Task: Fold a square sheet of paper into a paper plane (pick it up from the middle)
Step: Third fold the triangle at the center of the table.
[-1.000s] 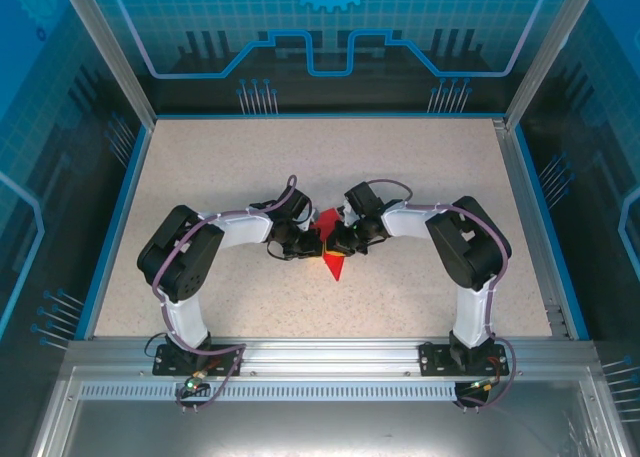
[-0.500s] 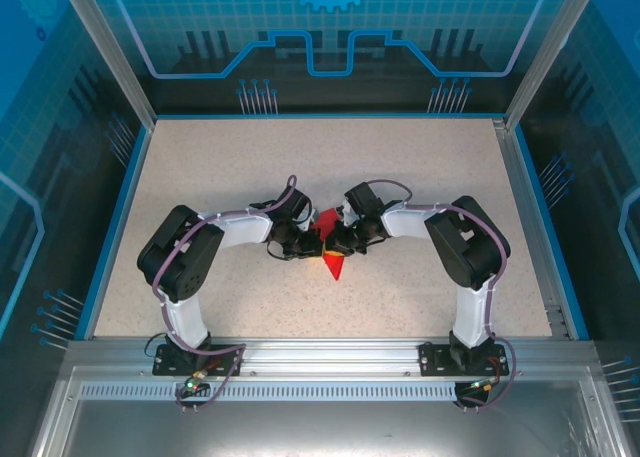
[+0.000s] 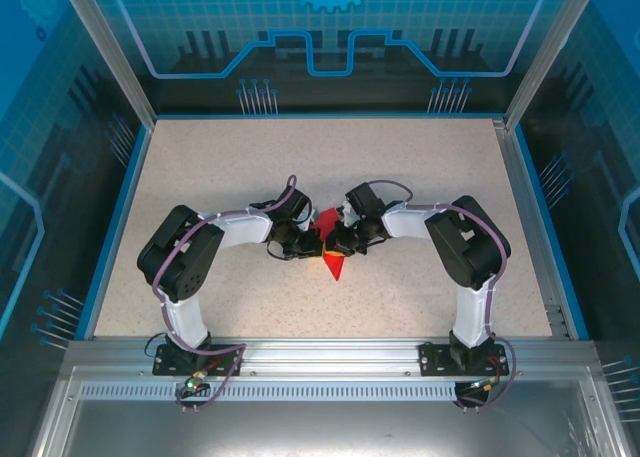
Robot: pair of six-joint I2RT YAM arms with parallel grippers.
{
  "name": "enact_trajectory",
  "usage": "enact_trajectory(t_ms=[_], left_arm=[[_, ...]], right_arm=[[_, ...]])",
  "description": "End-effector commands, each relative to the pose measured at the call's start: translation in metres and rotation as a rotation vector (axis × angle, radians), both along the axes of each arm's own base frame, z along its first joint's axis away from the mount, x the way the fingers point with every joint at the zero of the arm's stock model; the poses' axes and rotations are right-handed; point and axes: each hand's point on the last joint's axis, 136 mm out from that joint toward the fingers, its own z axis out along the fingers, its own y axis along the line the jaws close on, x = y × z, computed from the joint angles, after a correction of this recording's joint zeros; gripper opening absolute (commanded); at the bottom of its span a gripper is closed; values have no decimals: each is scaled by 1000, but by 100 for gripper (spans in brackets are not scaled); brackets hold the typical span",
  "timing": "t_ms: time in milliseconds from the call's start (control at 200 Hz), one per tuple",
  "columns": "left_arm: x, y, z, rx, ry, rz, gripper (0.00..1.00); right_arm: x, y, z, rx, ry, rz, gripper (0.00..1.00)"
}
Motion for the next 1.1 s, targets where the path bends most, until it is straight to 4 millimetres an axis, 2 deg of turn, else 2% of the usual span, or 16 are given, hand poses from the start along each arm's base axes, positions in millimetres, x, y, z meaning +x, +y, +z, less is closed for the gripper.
enact_trajectory(t_ms=[0, 160, 395, 950, 1095], left_arm=[[-17, 17, -22, 65, 95, 28, 0], [-17, 18, -21, 62, 95, 30, 0], [-15, 17, -12, 44, 80, 33, 0], [10, 29, 41, -29, -10, 101, 0], [12, 31, 44, -36, -13, 105, 0]], right_arm=[[-10, -14, -22, -67, 52, 1, 14], [-12, -16, -26, -78, 57, 5, 25], [-14, -17, -30, -82, 65, 7, 33], [-17, -22, -33, -94, 66, 3, 34], [-18, -23, -33, -99, 65, 3, 28]])
